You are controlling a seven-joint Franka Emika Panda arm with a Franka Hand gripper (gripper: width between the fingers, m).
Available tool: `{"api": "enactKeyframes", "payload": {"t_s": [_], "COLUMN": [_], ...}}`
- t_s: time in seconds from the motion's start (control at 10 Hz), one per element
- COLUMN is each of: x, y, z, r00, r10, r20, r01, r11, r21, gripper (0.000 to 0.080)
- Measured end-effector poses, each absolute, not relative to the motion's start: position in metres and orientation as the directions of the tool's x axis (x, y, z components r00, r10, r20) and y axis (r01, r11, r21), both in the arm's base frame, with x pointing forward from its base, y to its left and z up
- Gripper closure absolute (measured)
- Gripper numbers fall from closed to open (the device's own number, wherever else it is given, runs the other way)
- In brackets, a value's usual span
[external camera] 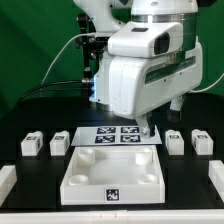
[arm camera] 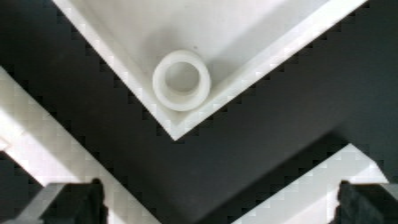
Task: Assemble one leg
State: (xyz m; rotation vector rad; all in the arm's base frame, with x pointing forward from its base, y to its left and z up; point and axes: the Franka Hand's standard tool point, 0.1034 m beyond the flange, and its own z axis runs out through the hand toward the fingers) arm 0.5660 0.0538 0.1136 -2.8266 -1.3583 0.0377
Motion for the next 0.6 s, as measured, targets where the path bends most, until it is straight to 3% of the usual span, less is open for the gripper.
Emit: {"api": "enactKeyframes", "payload": {"t_s": [0.6], "x": [0.566], "y": [0.0538], "z": [0.1136], "r00": [0.625], "r10": [0.781], "r20": [-0.019], "r01": [0.781], "r11": [-0.625], "r21": [-0.015], "gripper": [0.015]}}
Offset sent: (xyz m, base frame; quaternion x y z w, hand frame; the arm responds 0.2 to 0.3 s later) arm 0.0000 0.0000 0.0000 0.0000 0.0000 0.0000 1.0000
